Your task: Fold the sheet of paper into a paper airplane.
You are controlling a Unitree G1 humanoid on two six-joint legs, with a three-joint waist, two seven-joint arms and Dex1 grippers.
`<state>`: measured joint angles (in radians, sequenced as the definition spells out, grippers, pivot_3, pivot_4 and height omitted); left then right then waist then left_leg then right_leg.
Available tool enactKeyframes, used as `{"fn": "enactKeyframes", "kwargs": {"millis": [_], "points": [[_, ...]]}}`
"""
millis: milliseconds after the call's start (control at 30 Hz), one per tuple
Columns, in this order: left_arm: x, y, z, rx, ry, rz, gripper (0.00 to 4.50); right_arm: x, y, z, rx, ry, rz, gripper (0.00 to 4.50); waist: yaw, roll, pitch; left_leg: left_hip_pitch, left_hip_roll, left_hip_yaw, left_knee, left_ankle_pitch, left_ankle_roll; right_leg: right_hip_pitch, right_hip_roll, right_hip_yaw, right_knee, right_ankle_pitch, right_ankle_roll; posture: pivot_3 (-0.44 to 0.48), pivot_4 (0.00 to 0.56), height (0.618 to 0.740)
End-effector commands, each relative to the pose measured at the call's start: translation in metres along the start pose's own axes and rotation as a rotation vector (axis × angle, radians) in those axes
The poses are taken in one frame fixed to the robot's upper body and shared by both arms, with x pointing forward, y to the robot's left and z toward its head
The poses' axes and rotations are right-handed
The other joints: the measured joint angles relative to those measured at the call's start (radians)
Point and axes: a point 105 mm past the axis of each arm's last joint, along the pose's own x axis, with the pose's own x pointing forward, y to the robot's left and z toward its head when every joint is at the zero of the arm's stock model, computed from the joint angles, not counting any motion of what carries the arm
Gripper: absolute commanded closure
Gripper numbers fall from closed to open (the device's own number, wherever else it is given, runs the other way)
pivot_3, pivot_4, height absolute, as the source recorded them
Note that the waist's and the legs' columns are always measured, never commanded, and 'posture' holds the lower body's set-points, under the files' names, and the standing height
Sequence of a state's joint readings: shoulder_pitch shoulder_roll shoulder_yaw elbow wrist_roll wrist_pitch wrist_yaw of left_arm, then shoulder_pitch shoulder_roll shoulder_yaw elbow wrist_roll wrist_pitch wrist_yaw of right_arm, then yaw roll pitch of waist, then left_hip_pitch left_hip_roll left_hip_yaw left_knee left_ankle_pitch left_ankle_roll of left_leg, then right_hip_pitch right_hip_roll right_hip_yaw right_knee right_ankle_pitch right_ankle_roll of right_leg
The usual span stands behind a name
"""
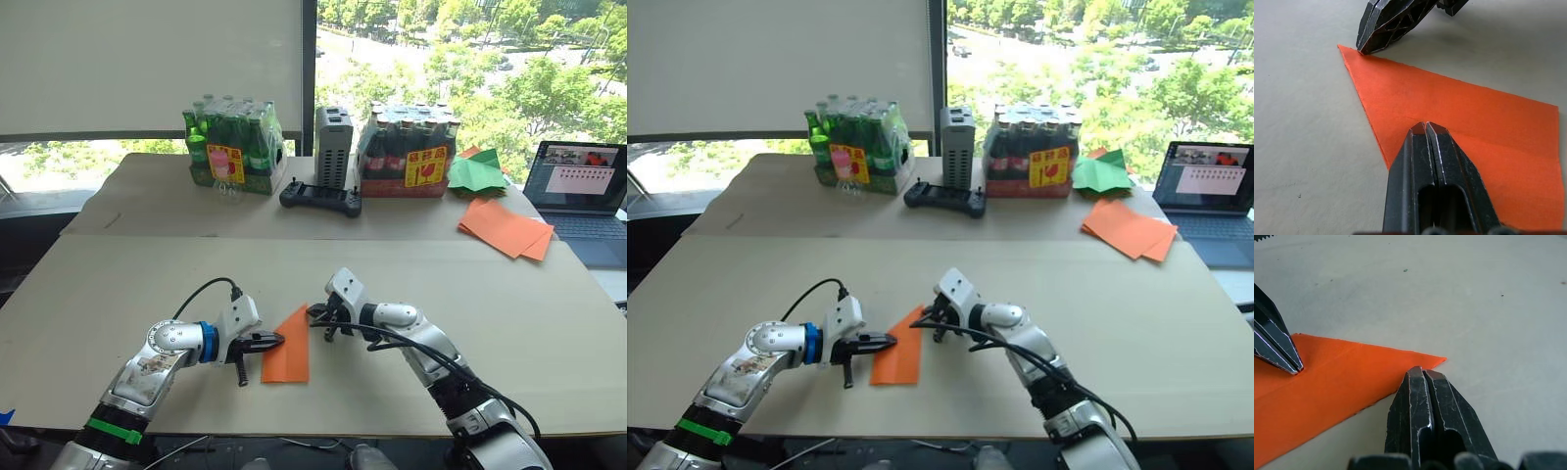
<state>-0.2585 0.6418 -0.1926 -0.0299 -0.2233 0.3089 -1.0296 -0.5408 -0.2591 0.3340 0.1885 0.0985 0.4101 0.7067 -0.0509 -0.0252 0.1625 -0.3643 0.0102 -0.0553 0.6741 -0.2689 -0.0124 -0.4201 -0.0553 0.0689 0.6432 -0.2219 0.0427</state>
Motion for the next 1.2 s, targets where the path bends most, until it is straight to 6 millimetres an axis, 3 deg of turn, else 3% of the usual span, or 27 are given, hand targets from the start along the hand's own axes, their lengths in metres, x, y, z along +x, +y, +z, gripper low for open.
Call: {"fn": "enactKeyframes", "kwargs": {"millis": [33, 133, 533, 767, 1000, 1200], "points": [[0.001, -0.006, -0.016, -0.024, 0.069, -0.009, 4.46, -0.004, -0.003, 0.019, -0.016, -0.090, -0.015, 4.50, 0.001, 0.000, 0.000, 0.000, 0.000, 0.000, 0.000, 0.000, 0.000, 0.000, 0.000, 0.000, 0.000, 0.000, 0.000, 0.000, 0.150, 0.733], [0.001, -0.006, -0.016, -0.023, 0.068, -0.012, 4.46, -0.003, -0.003, 0.024, -0.031, -0.100, -0.018, 4.50, 0.002, 0.000, 0.000, -0.002, 0.000, 0.000, 0.000, 0.000, 0.000, -0.002, 0.000, 0.000, 0.000, 0.000, 0.000, 0.000, 0.150, 0.733], [0.001, -0.007, -0.015, -0.020, 0.068, -0.006, 4.46, 0.006, 0.003, -0.010, -0.009, 0.040, -0.011, 4.50, 0.001, 0.000, 0.000, -0.002, 0.000, 0.000, 0.000, 0.000, 0.000, -0.001, 0.000, 0.000, 0.000, 0.000, 0.000, 0.000, 0.150, 0.733], [0.001, -0.006, -0.016, -0.020, 0.072, -0.004, 4.46, 0.005, 0.010, -0.013, -0.015, 0.057, 0.006, 4.50, 0.001, 0.000, 0.000, -0.002, 0.000, 0.000, 0.000, 0.000, 0.000, -0.001, 0.000, 0.000, 0.000, 0.000, 0.000, 0.000, 0.150, 0.733], [0.003, -0.006, -0.016, -0.018, 0.073, -0.004, 4.46, 0.001, 0.026, -0.005, -0.062, 0.048, 0.048, 4.50, 0.001, 0.000, 0.000, -0.002, 0.000, 0.000, 0.000, 0.000, 0.000, -0.001, 0.000, 0.000, -0.001, 0.000, 0.000, 0.000, 0.150, 0.733], [0.003, -0.005, -0.015, -0.016, 0.073, -0.004, 4.46, -0.012, 0.018, 0.025, -0.072, -0.056, -0.007, 4.50, 0.002, 0.000, 0.000, -0.002, 0.000, 0.000, 0.000, 0.000, 0.000, -0.002, 0.000, 0.000, -0.001, 0.000, 0.000, 0.000, 0.150, 0.733]]}}
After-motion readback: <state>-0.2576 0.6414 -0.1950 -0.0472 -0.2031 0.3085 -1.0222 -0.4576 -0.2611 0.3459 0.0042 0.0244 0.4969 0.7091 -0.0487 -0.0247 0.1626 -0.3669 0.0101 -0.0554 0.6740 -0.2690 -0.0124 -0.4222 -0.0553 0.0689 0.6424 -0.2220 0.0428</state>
